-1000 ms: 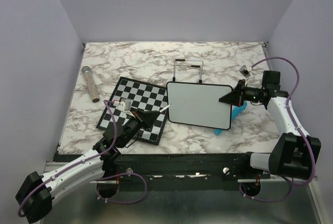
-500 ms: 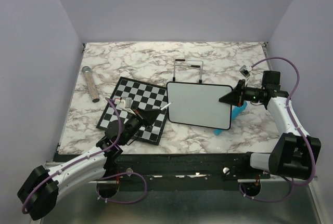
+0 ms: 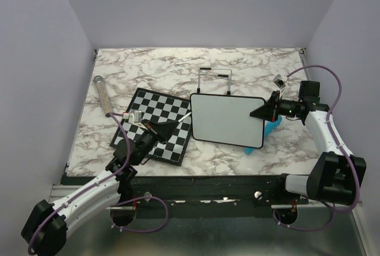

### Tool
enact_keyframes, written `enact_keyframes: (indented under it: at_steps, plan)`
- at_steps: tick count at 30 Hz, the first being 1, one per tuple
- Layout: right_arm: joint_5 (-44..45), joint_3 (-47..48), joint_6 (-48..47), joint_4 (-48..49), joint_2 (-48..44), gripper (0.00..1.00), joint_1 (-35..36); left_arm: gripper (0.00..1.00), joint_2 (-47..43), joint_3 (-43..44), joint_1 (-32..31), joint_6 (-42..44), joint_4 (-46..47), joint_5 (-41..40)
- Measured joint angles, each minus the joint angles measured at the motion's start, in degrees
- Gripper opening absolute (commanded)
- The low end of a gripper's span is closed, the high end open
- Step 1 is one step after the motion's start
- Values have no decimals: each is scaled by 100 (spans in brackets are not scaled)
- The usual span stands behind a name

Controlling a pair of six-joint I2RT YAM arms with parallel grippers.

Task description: Write a sentence on the whiteboard

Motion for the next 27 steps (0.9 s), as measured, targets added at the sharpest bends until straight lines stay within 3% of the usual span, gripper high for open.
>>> enact_keyframes:
  at_steps: [27]
  plan:
    - [2, 0, 24, 7, 2, 0, 0, 0, 229, -227, 201, -238, 190, 306]
